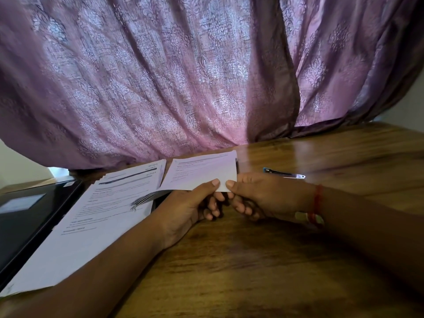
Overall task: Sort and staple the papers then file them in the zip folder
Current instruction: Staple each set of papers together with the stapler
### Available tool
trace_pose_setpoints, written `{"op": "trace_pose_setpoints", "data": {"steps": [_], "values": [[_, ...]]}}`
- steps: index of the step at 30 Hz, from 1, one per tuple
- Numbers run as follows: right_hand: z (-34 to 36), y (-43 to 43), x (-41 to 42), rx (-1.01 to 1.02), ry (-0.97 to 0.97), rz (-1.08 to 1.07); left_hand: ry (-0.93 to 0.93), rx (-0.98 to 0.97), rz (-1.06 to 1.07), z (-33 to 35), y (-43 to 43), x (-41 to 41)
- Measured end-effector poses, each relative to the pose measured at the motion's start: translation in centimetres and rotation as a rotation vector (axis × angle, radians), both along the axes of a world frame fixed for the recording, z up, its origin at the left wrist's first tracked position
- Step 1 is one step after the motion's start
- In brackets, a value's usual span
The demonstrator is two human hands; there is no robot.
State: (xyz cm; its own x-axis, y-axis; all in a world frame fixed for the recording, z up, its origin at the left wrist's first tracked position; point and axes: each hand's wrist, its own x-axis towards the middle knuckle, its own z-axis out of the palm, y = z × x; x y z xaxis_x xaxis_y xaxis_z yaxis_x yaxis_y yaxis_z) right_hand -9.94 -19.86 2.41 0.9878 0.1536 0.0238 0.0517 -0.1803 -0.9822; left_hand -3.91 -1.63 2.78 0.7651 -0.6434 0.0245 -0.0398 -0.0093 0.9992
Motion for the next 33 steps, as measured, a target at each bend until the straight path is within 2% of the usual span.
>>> {"op": "trace_pose_setpoints", "data": {"steps": [6,20,25,30,33], "values": [[0.31,0.26,-0.31,-0.025,-0.004,0.003,-0.018,-0.007,0.0,-0.09,0.01,0.07],[0.72,0.0,-0.5,0.125,0.127,-0.04,-0.004,-0.01,0.025,-0.15,-0.14,0.02],[0.55,0.22,-0.42,0.072,0.064,-0.067,-0.005,-0.011,0.035,-0.11,-0.14,-0.1],[0.88,-0.26,-0.56,0.108,0.126,-0.031,0.019,-0.016,0.047,-0.08,-0.21,-0.13],[0.98,-0.04,-0.59,0.053,0.127,-0.085,0.011,-0.012,0.055,-0.1,-0.26,-0.09]]}}
